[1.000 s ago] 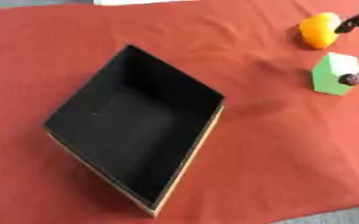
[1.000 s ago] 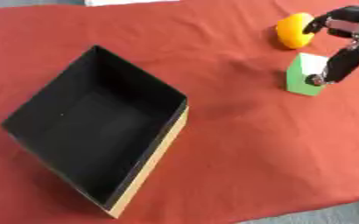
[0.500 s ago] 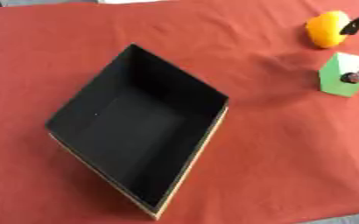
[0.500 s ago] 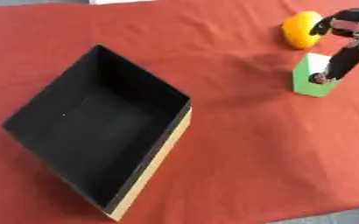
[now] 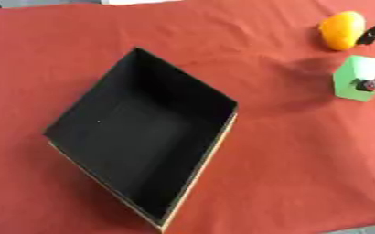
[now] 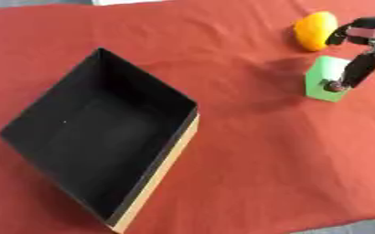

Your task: Pick up objects on the table and place them in the box.

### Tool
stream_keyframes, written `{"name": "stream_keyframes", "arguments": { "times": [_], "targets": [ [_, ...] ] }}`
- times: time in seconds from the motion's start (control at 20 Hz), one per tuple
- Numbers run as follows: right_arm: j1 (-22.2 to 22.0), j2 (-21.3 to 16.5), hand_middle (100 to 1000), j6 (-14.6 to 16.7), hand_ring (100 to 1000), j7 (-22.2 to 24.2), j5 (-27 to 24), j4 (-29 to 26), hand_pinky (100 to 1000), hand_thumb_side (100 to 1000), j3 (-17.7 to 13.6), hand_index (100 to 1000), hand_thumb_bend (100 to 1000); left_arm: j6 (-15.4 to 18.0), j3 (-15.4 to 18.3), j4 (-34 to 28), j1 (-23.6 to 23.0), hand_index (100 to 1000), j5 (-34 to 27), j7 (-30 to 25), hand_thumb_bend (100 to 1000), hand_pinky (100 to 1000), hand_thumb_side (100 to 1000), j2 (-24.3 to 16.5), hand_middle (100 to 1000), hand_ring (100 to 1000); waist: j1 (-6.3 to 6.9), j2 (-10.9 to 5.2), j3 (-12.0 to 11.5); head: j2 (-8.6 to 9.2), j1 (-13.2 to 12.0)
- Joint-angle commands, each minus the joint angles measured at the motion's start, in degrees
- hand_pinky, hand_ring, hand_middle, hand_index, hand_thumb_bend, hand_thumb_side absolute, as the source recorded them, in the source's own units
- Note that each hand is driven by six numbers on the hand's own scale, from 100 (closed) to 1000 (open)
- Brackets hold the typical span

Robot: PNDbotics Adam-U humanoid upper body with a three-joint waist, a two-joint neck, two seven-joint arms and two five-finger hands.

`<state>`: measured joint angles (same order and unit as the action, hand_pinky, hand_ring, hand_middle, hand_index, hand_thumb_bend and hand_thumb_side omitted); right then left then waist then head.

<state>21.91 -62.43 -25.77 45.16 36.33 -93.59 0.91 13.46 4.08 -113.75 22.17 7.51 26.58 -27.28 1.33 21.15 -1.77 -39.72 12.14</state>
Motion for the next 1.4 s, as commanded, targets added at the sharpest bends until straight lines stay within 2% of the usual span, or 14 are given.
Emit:
{"name": "stream_keyframes", "arguments": {
  "times": [0.05, 0.5, 0.6, 0.65, 0.85, 1.05, 1.4],
  "targets": [
    [0.62, -1.54, 884, -5.07, 1000, 5.36, -0.32, 0.50, 954, 142, -0.33, 924, 485, 0.11, 0.17, -0.84, 0.69, 810, 0.00, -0.25, 100, 527, 584, -1.52, 686, 813, -0.06, -0.94, 0.07, 0.55, 0.21],
    [1.75, -0.53, 815, -5.58, 1000, 4.55, 0.67, 3.21, 903, 119, 0.96, 864, 463, 0.07, 0.13, -0.84, 0.80, 810, -0.04, -0.37, 100, 526, 588, -1.37, 686, 814, -0.05, -0.62, -0.14, 0.60, 0.59],
    [1.99, -0.52, 747, -5.82, 930, 3.80, 1.44, 3.48, 848, 100, 1.12, 806, 431, 0.05, 0.15, -0.84, 0.78, 810, -0.04, -0.37, 100, 526, 588, -1.35, 686, 814, -0.05, -0.65, -0.17, 0.63, 0.64],
    [2.14, -0.56, 653, -6.24, 825, 3.13, 2.12, 3.51, 778, 100, 1.05, 746, 397, 0.04, 0.15, -0.84, 0.77, 810, -0.03, -0.37, 100, 526, 589, -1.34, 686, 814, -0.04, -0.67, -0.16, 0.63, 0.65],
    [2.37, -0.08, 508, -8.37, 648, -0.08, 4.78, 2.27, 624, 100, 0.77, 615, 353, -0.01, 0.19, -0.84, 0.68, 809, 0.02, -0.39, 100, 526, 587, -1.34, 686, 814, 0.01, -0.77, -0.03, 0.61, 0.64],
    [2.04, 0.04, 473, -10.04, 591, -2.80, 5.18, 0.65, 553, 100, 1.03, 573, 350, -0.07, 0.17, -0.84, 0.66, 808, 0.10, -0.57, 100, 526, 583, -1.28, 686, 814, -0.03, -0.88, 0.22, 0.59, 0.66],
    [0.73, -0.25, 465, -9.88, 581, -4.22, 4.37, -5.11, 536, 100, -0.71, 568, 304, -0.11, 0.38, -0.84, 0.34, 808, 0.22, -0.52, 100, 528, 567, -1.39, 686, 814, -0.16, -1.33, 0.60, 0.25, 0.30]
  ]
}}
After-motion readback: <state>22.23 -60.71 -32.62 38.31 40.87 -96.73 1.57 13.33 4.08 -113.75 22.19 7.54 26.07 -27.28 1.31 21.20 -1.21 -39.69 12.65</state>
